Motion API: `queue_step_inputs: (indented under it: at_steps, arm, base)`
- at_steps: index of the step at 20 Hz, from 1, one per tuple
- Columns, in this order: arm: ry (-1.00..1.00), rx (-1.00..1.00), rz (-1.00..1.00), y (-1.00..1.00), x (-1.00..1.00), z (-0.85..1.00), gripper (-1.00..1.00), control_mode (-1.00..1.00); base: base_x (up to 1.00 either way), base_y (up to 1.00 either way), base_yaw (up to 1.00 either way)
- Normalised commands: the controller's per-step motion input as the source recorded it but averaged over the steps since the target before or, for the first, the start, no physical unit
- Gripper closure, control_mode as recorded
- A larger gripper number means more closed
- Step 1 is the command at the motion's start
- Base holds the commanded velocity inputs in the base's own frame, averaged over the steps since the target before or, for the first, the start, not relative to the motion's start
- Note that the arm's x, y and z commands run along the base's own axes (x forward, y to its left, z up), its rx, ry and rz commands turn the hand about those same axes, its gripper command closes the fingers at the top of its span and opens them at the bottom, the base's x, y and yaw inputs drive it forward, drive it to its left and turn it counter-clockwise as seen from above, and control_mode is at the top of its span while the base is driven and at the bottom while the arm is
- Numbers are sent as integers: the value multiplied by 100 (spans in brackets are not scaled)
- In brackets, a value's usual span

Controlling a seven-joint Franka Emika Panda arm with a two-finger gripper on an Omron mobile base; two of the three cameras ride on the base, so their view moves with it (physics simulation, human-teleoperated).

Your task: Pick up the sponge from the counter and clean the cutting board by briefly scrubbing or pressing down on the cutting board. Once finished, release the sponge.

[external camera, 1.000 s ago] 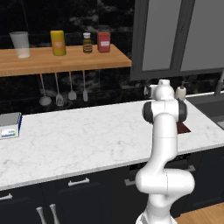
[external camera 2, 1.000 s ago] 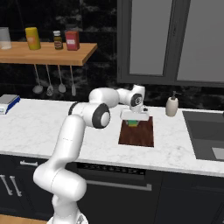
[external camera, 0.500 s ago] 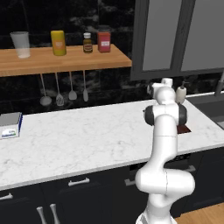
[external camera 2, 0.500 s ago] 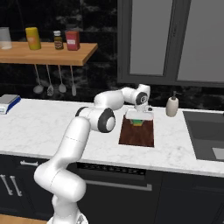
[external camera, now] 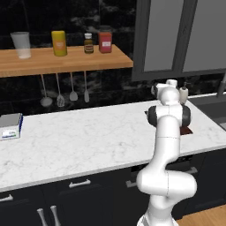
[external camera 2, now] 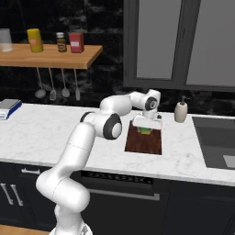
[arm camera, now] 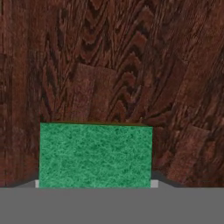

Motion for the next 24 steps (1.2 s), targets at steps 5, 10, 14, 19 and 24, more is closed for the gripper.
queue_step_inputs:
  at_steps: [5, 10, 14, 19, 24]
  arm:
    - [-8, -1, 0, 0, -100, -70, 100, -100]
    - [-16, -9, 0, 0, -100, -71, 100, -100]
    - [-18, -19, 0, 0, -100, -56, 100, -100]
    - [-12, -13, 0, 0, -100, -60, 100, -100]
    - [-10, -5, 0, -2, -98, -54, 100, -100]
  base:
    - [0, 0, 0]
    - [0, 0, 0]
    - [0, 0, 0]
    - [0, 0, 0]
    - [0, 0, 0]
